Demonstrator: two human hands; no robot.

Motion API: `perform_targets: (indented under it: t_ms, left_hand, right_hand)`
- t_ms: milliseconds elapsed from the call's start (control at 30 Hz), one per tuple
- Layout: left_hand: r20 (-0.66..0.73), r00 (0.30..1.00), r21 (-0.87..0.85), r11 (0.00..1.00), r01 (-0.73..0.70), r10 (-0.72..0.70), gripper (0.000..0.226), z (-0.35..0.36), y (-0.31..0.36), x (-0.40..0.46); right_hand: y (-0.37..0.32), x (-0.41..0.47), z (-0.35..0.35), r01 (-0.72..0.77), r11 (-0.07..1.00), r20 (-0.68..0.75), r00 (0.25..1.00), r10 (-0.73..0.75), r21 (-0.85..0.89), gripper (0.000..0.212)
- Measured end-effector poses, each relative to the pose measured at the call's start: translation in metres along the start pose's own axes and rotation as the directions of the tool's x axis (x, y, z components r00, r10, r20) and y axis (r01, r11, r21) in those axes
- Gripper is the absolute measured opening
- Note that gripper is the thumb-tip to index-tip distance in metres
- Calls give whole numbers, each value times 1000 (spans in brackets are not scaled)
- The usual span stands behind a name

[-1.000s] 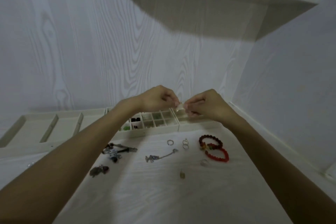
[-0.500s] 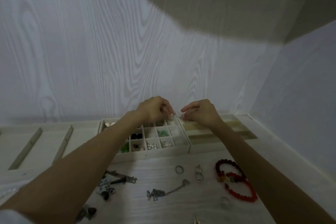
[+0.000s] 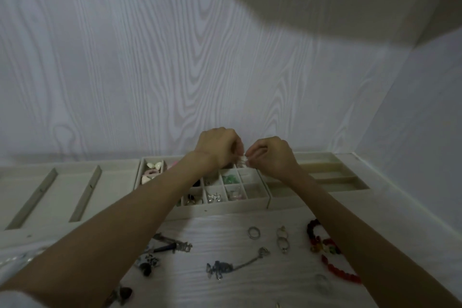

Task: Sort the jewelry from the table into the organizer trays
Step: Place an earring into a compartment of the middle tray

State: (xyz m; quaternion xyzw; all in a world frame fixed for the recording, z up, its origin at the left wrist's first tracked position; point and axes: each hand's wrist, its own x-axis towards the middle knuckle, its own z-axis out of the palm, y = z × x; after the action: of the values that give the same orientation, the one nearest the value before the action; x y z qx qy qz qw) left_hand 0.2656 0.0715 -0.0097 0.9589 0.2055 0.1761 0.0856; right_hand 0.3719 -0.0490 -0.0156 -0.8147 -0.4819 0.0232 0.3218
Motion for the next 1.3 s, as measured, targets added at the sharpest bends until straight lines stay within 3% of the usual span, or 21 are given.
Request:
perform_targets:
  t_ms: [233,500,633,767,833,1067,1300]
  left_hand:
    - [97,995,-4,1000,-5,5,28,-16,0,-1]
    - [375,927,17,999,-44,34,44,-7,-12,4]
    - [395,915,46,992,-115,88,40,-10,-19,0]
    - [452,882,139,966,-217,133,42,-21,-14,-5]
    - [472,872,199,948,-247,129,42,-22,-9,-5]
    - [465,880,339,899,-279,98,43,-10,-8,-2]
    - [418,905,205,963,-177,77,41,-13,-3,-1]
  right_hand:
    - [-5,5,6,40,992,48,998,-35,-118,15]
    - [-8,5,-2,143,904,149,985,-89,-402,17]
    - [-15,0,-23,243,852,181,967,-177,-463,36]
    - [-14,-9,-33,396,687,390,904,-175,-610,48]
    - [-12,-12,-28,422,647,424,890,-165,-634,53]
    - [-13,-7,-22,418,636,438,889,-137,-649,50]
    - [-22,-3,-26,390,681,454,886,-94,-620,48]
